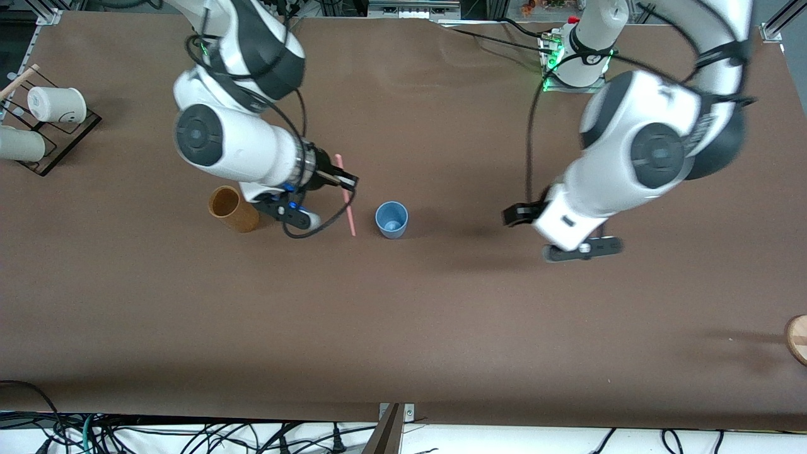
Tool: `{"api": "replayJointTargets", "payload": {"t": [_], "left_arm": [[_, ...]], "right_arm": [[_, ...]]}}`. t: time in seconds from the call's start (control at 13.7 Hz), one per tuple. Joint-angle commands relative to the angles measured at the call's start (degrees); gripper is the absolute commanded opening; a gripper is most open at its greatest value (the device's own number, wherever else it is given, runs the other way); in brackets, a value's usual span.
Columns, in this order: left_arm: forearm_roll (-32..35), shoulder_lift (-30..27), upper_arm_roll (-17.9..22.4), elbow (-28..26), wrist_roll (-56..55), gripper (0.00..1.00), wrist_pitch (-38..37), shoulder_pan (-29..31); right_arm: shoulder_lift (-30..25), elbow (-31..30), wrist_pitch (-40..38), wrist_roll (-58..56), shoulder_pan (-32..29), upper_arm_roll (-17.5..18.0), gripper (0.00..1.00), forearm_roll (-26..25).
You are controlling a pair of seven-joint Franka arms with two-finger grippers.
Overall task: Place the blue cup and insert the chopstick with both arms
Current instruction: 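Move the chopstick over the blue cup and lower it in with the right gripper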
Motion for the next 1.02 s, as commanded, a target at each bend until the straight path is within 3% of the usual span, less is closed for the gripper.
{"api": "replayJointTargets", "payload": {"t": [0.0,0.22,0.44,0.8,0.95], "left_arm": [[-0.14,-6.44,-0.88,-1.8,3.35,1.0,-5.64,5.77],[-0.4,-10.75,-0.88,-3.99,9.08,1.0,-7.32,12.63],[-1.1,-17.69,-0.71,-12.76,9.51,1.0,-8.03,13.08],[0.2,-20.08,-0.88,-12.97,10.56,1.0,-11.18,12.29],[4.94,-20.17,-0.8,-13.4,19.66,1.0,-11.54,12.73]], "right_arm": [[3.45,2.69,2.38,6.57,2.63,-0.13,0.0,0.95],[3.54,1.64,2.39,12.02,3.51,-0.13,0.0,1.39],[3.28,0.58,2.47,15.89,3.69,0.3,0.0,2.53],[3.72,-0.3,6.07,19.15,5.18,1.27,0.0,2.97],[3.72,-2.75,8.44,19.07,5.36,1.27,0.0,2.97]]}}
